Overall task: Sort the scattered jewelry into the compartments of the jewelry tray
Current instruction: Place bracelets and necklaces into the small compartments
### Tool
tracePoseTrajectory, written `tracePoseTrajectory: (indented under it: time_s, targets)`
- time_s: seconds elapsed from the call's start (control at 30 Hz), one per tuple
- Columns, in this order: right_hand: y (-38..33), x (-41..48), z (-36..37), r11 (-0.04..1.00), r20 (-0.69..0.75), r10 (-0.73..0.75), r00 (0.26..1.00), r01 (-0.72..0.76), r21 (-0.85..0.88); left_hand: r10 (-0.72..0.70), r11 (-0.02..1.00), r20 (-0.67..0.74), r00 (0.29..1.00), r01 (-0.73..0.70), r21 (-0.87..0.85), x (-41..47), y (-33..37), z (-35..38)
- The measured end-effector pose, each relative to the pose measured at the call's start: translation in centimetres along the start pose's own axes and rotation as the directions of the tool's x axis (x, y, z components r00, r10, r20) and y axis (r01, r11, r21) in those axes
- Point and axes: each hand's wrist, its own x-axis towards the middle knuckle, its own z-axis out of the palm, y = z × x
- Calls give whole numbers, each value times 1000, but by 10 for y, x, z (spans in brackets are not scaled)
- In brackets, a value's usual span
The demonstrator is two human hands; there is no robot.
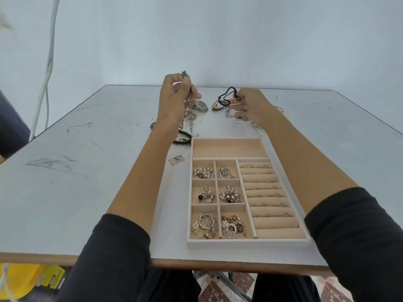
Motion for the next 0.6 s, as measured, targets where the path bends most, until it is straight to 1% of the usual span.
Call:
tracePoseTrajectory:
  time_s: [0.07, 0.17, 0.3, 0.47, 0.6]
  targets:
    - [-2, -9, -1, 988, 81, 17, 997, -29, 152, -6, 1000, 22, 1000, 6, -16, -1, 0, 0]
    - [-2, -17, 0, 958, 154, 15, 988, -59, 281, -7, 1000, 44, 999, 7, 10, -2, 0, 1]
    - [-1, -28, 4, 928, 204, 13, 979, -87, 362, -13, 999, 49, 999, 11, 40, -3, 0, 1]
    - [-3, -48, 3, 857, 286, -22, 958, -129, 499, -18, 1000, 86, 996, 16, 16, -5, 4, -1]
    - [-7, -59, 0, 847, 302, -37, 953, -130, 515, 6, 1000, 128, 992, -8, 10, -7, 10, 0]
